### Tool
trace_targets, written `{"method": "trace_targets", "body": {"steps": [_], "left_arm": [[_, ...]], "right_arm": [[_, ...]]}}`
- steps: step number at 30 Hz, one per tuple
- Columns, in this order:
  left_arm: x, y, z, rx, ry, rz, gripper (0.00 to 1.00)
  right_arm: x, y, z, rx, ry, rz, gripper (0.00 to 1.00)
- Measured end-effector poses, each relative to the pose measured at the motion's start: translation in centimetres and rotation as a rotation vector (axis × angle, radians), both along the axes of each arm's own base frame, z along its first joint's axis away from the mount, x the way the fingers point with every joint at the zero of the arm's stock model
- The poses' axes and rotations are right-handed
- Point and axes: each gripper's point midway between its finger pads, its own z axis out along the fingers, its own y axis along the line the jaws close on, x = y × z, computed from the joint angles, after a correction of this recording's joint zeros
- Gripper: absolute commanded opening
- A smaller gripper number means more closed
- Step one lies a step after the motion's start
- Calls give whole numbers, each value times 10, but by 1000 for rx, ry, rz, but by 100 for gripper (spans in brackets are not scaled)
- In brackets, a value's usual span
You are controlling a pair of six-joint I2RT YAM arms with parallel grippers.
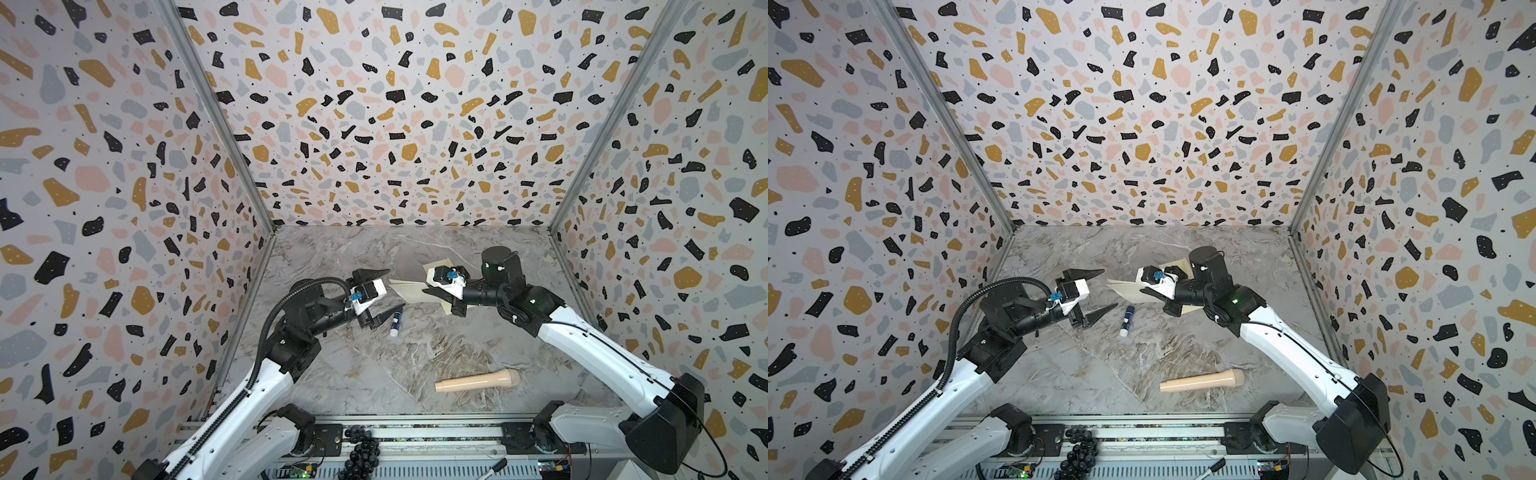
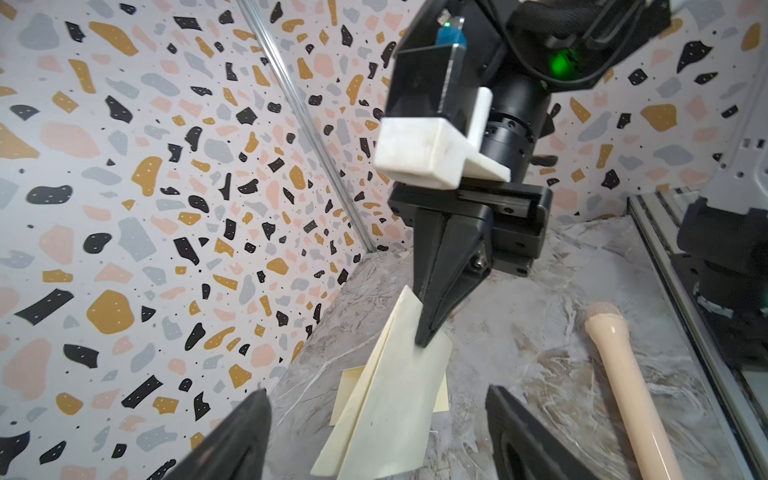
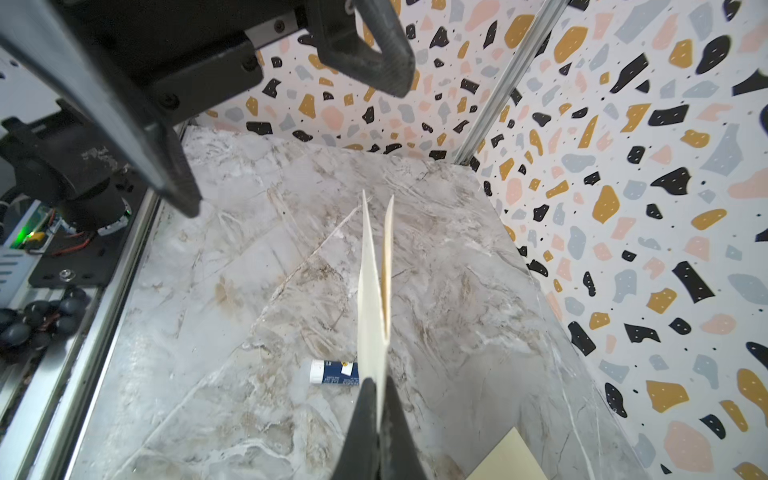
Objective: Place the letter into the envelope and seal it
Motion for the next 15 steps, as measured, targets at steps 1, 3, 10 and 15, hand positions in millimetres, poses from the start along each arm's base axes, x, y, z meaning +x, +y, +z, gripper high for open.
{"method": "trace_targets", "body": {"steps": [1, 3, 10, 15], "left_arm": [[-2, -2, -4, 14, 4, -17, 82], [-4, -4, -13, 38, 17, -45, 81], [-3, -14, -43, 100, 94, -117, 70], [-3, -20, -54, 119, 134, -152, 62]], "right_arm": [[0, 0, -6, -23, 6, 2, 0], [0, -1, -18, -63, 20, 10, 0], [-9, 9, -48, -154, 54, 62, 0], [-13, 15, -56, -183, 55, 90, 0]]}}
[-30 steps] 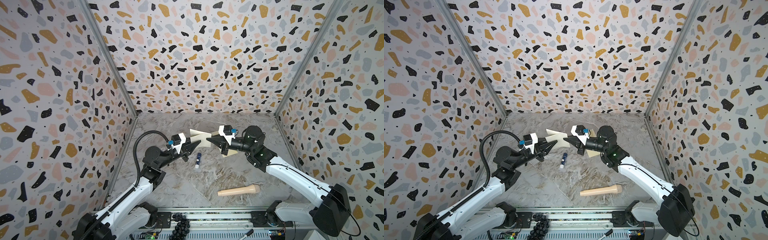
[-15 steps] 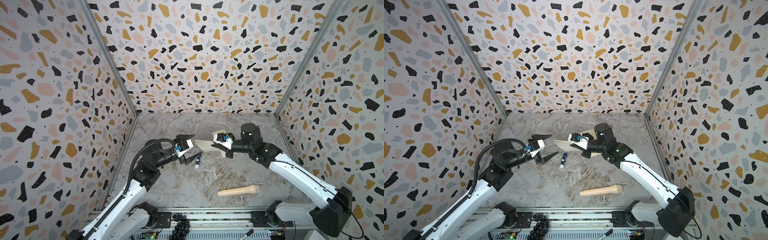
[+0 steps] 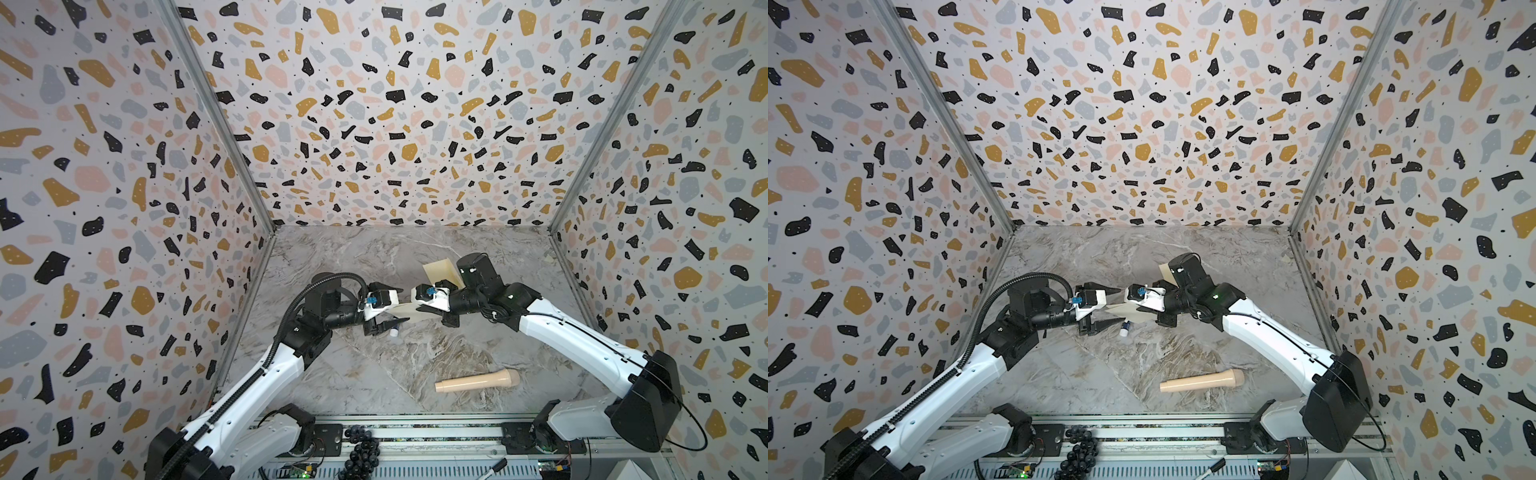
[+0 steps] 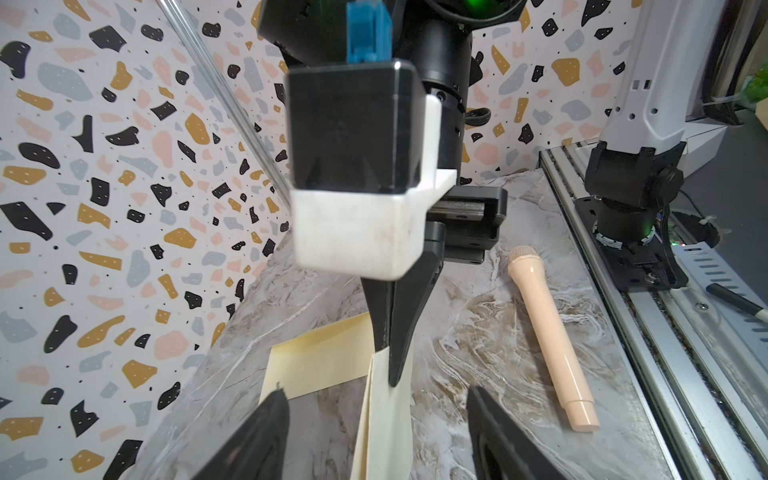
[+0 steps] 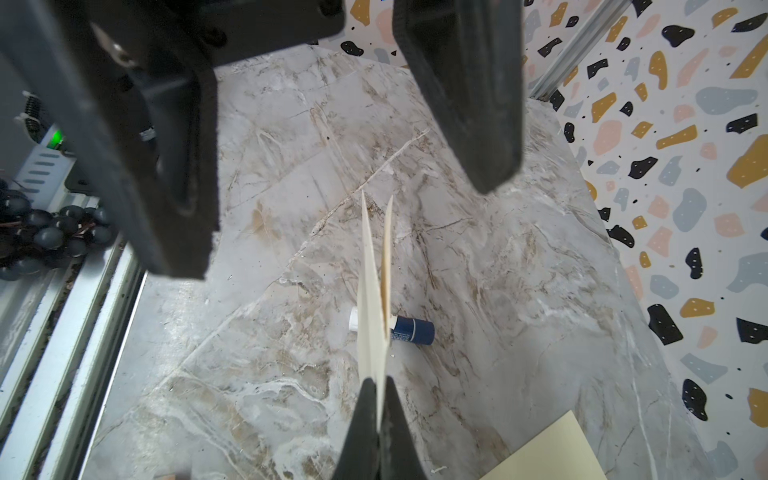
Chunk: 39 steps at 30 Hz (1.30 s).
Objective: Place the letter into the envelope and seal it
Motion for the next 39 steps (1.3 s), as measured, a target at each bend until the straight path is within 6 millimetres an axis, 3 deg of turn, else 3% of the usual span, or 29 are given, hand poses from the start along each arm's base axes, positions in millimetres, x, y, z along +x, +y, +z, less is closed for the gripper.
{"method": "trace_targets", "body": {"steps": [9, 18, 23, 28, 31, 36, 39], "left_arm": [[4, -8, -17, 32, 51, -31, 36], [3, -9, -19, 34, 64, -39, 0], [4, -9, -19, 35, 55, -35, 0], [5, -8, -16, 30, 46, -26, 0], [5, -8, -11, 20, 30, -24, 0], [4, -8, -6, 9, 15, -21, 0], [5, -7, -3, 2, 6, -14, 0]], "right_arm": [[-4, 10, 5, -1, -23, 37, 0], [-10, 15, 4, -4, -29, 62, 4], [-9, 14, 4, -6, -30, 55, 20], [-4, 15, 8, 11, -32, 25, 27], [-2, 15, 16, 41, -32, 16, 24], [-4, 14, 27, 82, -20, 22, 9], [-3, 12, 27, 89, -1, 19, 8]]}}
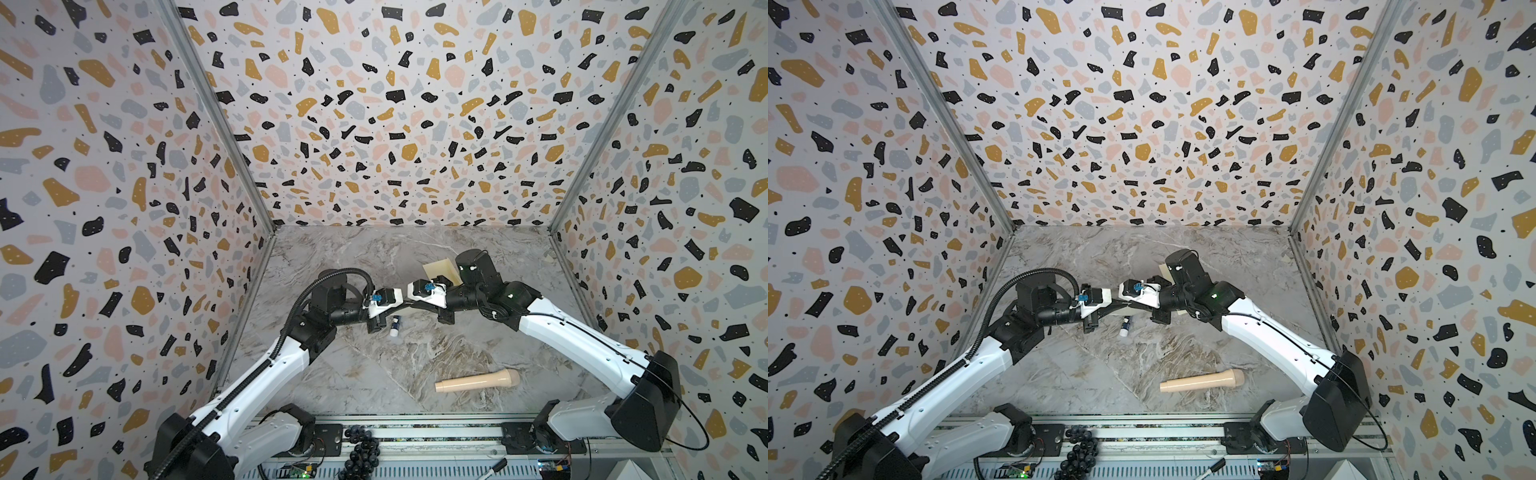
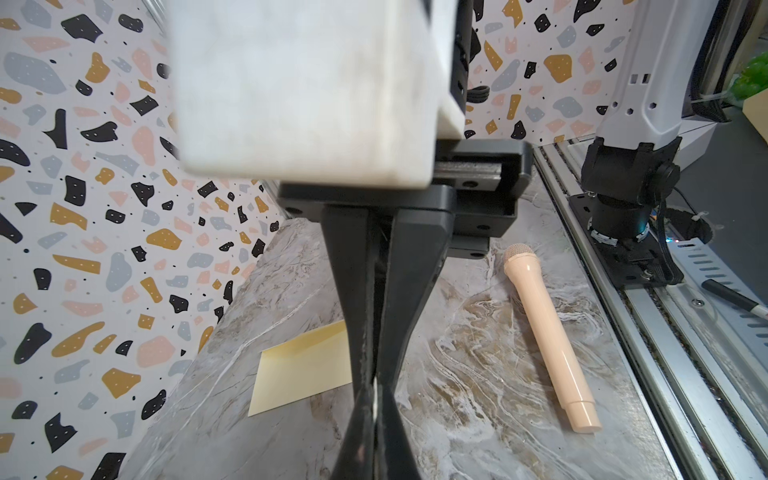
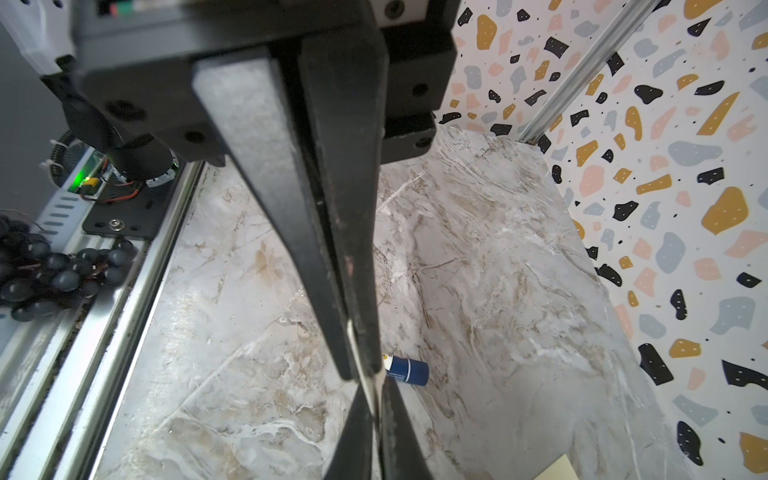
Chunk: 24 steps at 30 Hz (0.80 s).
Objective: Place the letter into the envelope and seal it
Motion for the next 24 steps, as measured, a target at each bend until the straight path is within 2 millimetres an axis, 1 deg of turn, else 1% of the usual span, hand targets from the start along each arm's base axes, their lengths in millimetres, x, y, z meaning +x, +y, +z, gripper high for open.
{"method": "trace_targets", "body": {"steps": [4, 9, 13, 16, 20, 24], "left_arm": [[1, 2, 5, -15, -20, 19, 0], [0, 7, 13, -49, -60, 56, 0], [2, 9, 25, -84, -95, 80, 0], [4, 9, 31, -100, -109, 90, 0], [7, 10, 32, -105, -113, 108, 0], [8, 11, 29, -103, -106, 121, 0]], "right_arm": [[7, -6, -2, 10, 21, -19, 8], [11, -14, -16, 3, 50, -50, 9], [12, -18, -30, -9, 75, -67, 9], [14, -21, -37, -13, 86, -81, 8], [18, -26, -43, -17, 88, -105, 7], [21, -33, -44, -5, 72, -126, 4]]}}
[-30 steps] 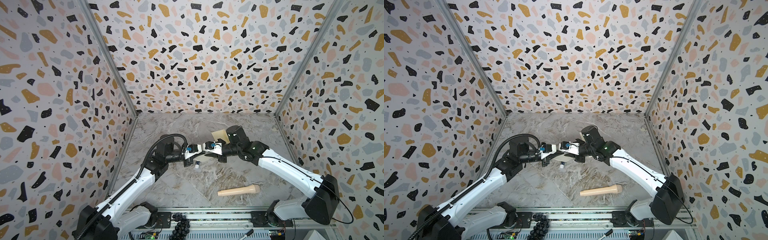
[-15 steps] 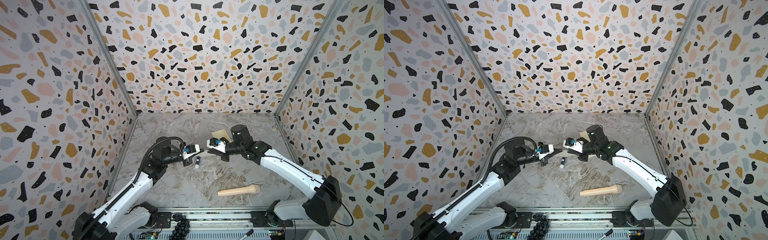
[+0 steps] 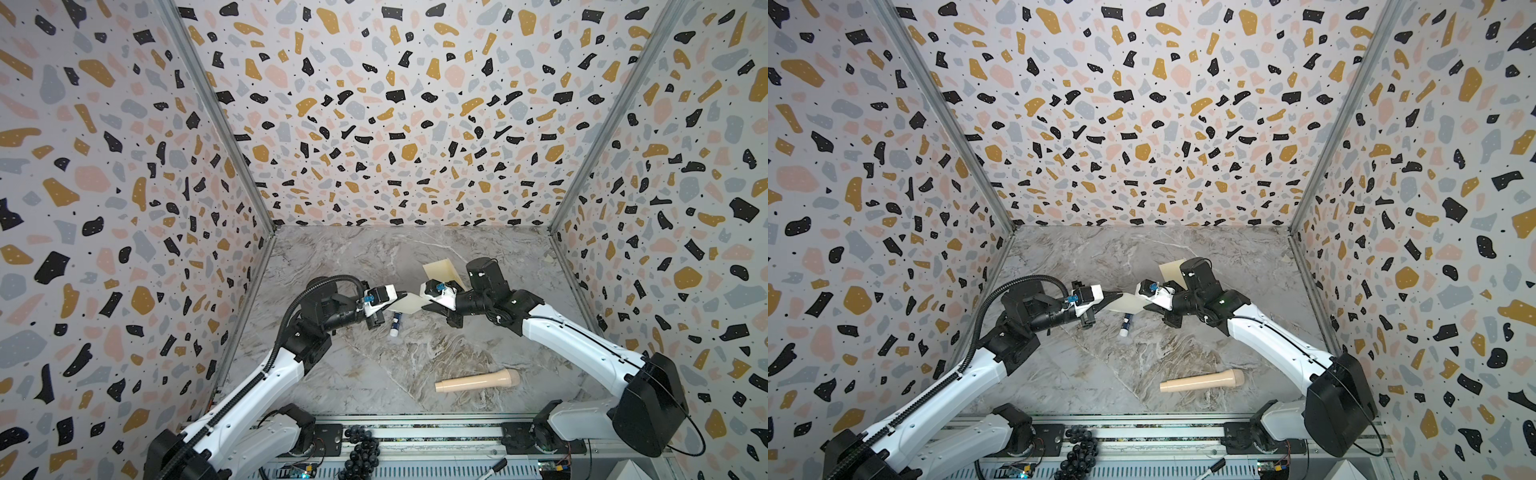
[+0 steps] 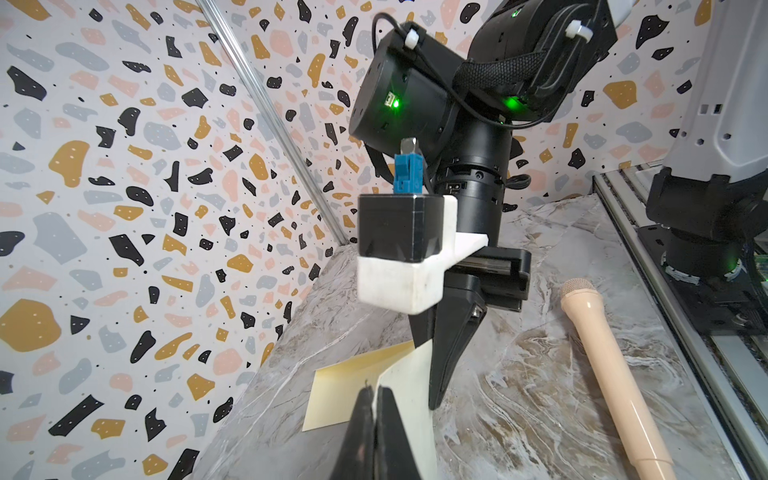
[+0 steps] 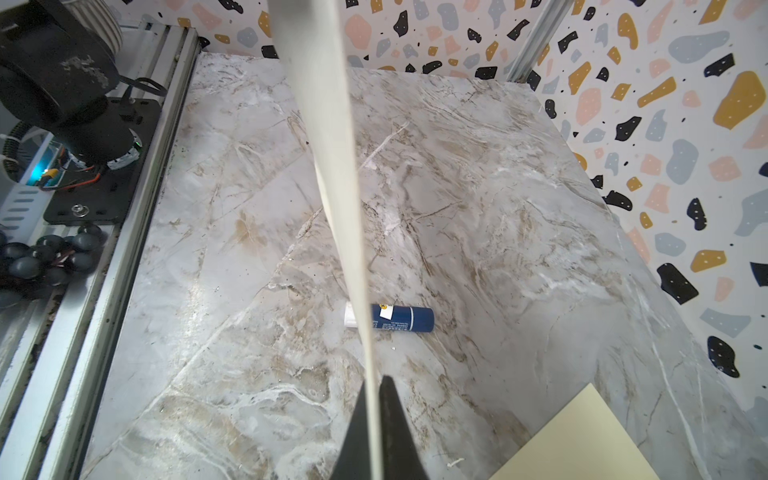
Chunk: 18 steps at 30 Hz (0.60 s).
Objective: Place the letter into the envelope and seal it
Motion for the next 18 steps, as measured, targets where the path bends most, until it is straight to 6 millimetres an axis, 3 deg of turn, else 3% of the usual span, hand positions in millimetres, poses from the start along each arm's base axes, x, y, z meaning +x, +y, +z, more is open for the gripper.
{"method": "trace_targets", "body": {"steps": [4, 8, 12, 18], "left_arm": [[2, 0, -2, 3, 4, 13, 0], [4, 3, -3, 1, -1, 42, 0], [6, 8, 5, -16, -35, 75, 0], [6, 10, 9, -29, -53, 89, 0]], "right_arm": [[2, -5, 1, 12, -21, -17, 4], [5, -11, -5, -2, -31, -48, 24], [8, -18, -13, -22, -27, -72, 36], [1, -19, 9, 34, -58, -60, 48]]}}
